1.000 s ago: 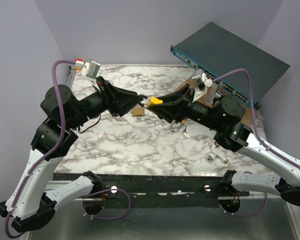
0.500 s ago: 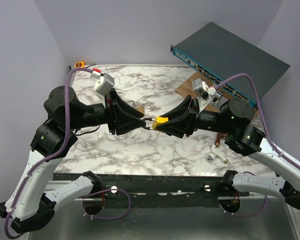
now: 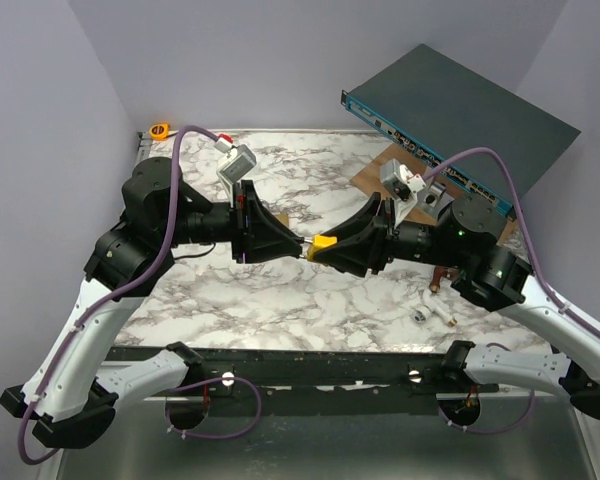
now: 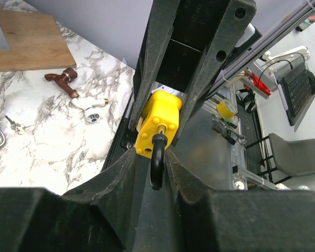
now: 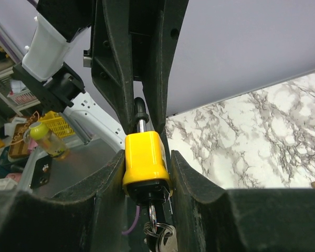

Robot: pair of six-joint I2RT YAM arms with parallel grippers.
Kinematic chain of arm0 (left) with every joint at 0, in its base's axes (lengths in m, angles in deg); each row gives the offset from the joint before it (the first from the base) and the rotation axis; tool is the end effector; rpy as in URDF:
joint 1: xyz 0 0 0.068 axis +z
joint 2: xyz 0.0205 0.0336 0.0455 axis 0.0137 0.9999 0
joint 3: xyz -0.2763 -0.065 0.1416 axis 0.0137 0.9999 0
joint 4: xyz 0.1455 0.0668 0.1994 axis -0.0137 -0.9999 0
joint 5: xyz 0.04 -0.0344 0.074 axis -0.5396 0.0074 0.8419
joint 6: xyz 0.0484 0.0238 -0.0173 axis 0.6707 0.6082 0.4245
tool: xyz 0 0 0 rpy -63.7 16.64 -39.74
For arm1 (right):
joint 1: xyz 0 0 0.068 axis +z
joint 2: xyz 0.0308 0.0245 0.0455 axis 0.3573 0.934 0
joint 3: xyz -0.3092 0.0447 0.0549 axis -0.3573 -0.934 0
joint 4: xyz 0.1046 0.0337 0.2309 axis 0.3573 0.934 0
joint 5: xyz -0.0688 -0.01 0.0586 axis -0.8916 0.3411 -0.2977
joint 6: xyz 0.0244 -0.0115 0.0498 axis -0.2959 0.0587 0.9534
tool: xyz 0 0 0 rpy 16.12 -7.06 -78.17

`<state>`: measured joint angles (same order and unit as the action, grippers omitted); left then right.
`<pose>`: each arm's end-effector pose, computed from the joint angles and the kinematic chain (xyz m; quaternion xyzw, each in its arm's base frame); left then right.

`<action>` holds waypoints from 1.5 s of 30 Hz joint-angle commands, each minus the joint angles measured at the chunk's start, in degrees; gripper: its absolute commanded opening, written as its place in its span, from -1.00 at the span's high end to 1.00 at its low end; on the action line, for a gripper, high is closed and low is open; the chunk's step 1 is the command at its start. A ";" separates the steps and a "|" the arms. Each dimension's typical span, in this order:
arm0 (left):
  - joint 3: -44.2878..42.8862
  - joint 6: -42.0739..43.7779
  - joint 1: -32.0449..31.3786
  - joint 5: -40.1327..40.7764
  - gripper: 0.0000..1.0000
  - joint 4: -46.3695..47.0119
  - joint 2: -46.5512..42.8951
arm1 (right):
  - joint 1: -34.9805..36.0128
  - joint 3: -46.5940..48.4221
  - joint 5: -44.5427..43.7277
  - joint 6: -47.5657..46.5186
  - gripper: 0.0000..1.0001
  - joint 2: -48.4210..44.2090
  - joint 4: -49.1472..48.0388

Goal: Lock with the key
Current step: Lock the lock.

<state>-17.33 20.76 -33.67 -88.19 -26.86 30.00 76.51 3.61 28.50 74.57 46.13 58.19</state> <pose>0.0949 -0.1019 0.5247 0.3114 0.6644 -0.5861 0.3437 0.0856 0.1553 0.4962 -0.3659 0.5605 0.5535 0.4955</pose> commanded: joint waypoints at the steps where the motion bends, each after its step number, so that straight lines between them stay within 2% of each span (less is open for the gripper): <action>1: -0.66 2.66 0.45 -2.59 0.42 -2.21 -1.34 | 0.33 3.06 -0.09 -0.83 0.99 -1.38 -1.32; 6: -1.65 4.68 0.54 -2.39 0.36 -4.84 -1.64 | 0.33 3.67 0.81 -0.67 0.99 -1.76 -1.40; 18: -3.26 2.94 0.99 -1.48 0.28 -2.77 -1.14 | 0.33 3.41 2.64 -0.07 0.99 -0.66 -1.40; 38: -1.71 1.44 1.42 -0.71 0.29 -0.43 -0.84 | 0.33 2.45 1.96 0.48 0.99 -0.13 -2.17; 40: -1.62 1.76 1.55 -0.78 0.33 -0.94 -0.78 | 0.34 2.35 1.54 0.55 0.99 -0.48 -2.35; 43: -1.15 1.88 1.72 -0.72 0.54 -0.96 -0.88 | 0.33 2.58 1.72 0.63 0.99 -0.46 -2.28; 45: -1.11 1.94 1.72 -0.92 0.91 -0.82 -0.96 | 0.33 2.54 2.07 0.79 0.99 -0.21 -2.41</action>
<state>-19.01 22.45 -32.30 -89.17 -28.72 29.43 76.49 5.18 29.53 74.64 46.37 58.38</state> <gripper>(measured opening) 0.244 0.370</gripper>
